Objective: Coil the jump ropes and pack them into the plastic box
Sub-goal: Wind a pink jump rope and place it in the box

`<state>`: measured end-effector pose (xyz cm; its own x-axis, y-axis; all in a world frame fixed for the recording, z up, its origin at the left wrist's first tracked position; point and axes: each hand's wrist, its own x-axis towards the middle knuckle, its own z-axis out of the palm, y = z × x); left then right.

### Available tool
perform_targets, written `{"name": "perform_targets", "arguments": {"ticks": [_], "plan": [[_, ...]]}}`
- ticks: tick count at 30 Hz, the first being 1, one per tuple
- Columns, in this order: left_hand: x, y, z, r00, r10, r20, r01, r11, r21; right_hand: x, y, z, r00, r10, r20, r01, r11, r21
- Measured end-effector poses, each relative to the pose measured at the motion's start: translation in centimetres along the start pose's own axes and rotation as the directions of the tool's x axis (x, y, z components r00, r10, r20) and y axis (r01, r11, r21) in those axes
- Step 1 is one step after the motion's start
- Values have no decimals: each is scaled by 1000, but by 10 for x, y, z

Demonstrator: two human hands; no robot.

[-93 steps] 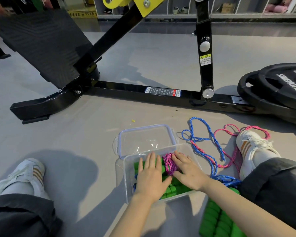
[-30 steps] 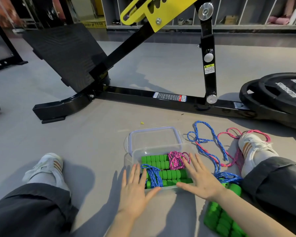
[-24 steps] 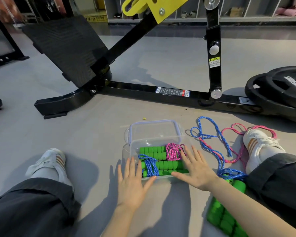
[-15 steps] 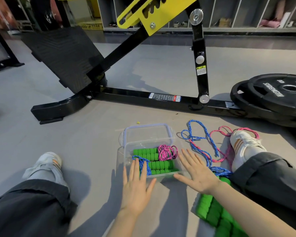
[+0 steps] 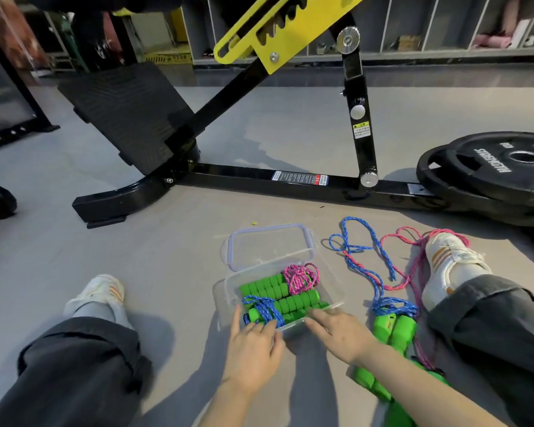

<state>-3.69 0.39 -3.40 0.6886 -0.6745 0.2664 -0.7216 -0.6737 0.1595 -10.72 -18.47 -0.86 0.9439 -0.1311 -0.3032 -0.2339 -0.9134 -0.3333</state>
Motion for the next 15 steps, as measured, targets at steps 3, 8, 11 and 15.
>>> {"name": "perform_targets", "arguments": {"ticks": [3, 8, 11, 15], "plan": [[10, -17, -4, 991, -24, -134, 24, 1000, 2, 13, 4, 1, 996, 49, -72, -47, 998, 36], [33, -71, -3, 975, 27, -219, 2, 992, 128, 28, 14, -16, 992, 67, -105, -60, 995, 77], [39, -91, -1, 977, 155, -145, -128, 975, 182, 37, 20, -25, 995, 72, -65, -64, 991, 119], [37, -90, -3, 956, 289, 43, -292, 930, 222, 50, 21, -27, 1000, 0, 4, -1, 993, 116]]}}
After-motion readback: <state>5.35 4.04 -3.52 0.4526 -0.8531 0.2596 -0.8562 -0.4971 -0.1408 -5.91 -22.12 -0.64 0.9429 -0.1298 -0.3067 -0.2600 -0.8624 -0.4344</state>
